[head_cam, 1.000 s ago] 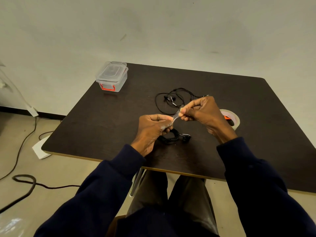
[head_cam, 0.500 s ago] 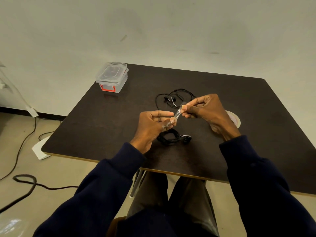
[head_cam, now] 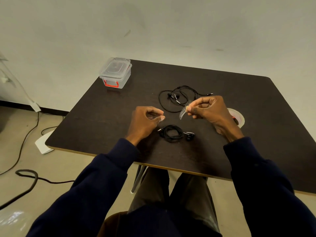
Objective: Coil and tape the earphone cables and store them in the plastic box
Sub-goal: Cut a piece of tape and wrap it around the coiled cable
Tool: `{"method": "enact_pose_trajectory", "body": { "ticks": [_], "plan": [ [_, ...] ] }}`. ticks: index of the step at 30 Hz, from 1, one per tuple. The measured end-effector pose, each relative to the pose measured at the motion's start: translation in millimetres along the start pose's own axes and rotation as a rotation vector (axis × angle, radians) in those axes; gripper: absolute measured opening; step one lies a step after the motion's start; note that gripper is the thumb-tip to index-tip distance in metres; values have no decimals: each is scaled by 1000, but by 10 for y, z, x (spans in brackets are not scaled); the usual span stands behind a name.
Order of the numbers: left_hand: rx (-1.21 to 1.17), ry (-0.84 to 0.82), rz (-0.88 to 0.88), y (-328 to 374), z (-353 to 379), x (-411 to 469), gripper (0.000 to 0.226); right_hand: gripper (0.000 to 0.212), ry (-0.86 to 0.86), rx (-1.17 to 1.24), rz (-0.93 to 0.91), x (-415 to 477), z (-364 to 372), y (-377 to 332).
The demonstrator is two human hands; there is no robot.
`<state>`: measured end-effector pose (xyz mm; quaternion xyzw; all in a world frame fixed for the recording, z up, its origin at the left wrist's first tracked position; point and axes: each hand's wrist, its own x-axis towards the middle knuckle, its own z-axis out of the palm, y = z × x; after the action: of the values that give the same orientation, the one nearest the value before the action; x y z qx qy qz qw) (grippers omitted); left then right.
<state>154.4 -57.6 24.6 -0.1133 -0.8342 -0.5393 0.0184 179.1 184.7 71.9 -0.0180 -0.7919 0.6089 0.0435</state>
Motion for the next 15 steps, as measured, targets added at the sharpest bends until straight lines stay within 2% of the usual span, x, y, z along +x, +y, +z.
{"method": "enact_pose_trajectory", "body": {
  "ticks": [3,6,10,15],
  "plan": [
    [115,-177,-23,2,45,111,30,15,10,-81,-13,-5,49,108],
    [293,-300,-17,37,161,172,29,13,7,-153,-11,4,65,162],
    [542,-242,34,146,320,230,15,12,7,-192,-10,14,64,172],
    [729,-260,71,244,419,225,24,14,-5,-219,-24,-4,21,190]
  ]
}}
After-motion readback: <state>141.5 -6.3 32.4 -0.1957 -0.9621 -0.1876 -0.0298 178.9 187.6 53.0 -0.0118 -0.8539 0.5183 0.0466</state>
